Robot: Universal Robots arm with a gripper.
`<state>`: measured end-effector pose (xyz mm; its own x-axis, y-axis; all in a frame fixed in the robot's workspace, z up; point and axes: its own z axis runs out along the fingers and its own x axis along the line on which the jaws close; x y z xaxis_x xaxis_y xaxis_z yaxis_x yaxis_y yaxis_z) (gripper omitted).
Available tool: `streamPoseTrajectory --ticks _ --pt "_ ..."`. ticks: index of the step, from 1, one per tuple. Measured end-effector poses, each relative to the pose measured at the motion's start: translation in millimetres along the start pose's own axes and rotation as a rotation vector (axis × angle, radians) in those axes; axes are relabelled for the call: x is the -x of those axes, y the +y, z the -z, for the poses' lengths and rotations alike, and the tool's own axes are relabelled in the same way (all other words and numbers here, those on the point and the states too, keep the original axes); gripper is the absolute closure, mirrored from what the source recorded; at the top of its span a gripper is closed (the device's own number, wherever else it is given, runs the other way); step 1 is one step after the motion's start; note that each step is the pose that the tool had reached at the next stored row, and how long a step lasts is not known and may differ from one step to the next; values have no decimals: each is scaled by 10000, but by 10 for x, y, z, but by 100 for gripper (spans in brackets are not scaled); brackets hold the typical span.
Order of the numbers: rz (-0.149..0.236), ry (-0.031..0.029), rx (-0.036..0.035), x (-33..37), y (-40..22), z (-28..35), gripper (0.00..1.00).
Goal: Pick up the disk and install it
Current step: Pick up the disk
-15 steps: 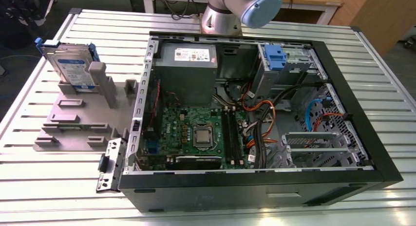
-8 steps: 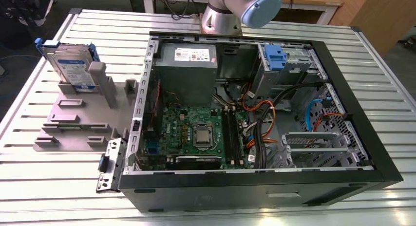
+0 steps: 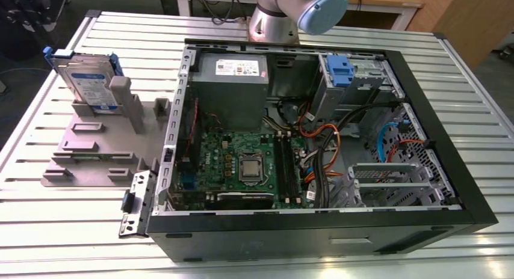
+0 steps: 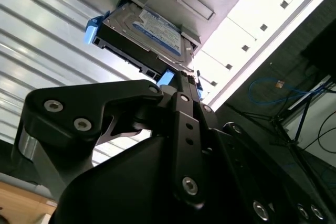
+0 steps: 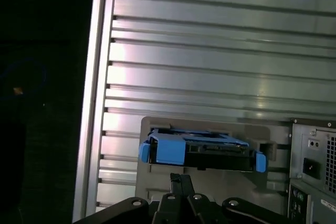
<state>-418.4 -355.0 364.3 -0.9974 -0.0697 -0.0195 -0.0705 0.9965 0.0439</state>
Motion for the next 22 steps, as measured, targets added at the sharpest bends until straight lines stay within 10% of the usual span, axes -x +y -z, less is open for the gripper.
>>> streamPoseTrajectory --ticks 22 --pt "2197 97 50 0 0 0 89"
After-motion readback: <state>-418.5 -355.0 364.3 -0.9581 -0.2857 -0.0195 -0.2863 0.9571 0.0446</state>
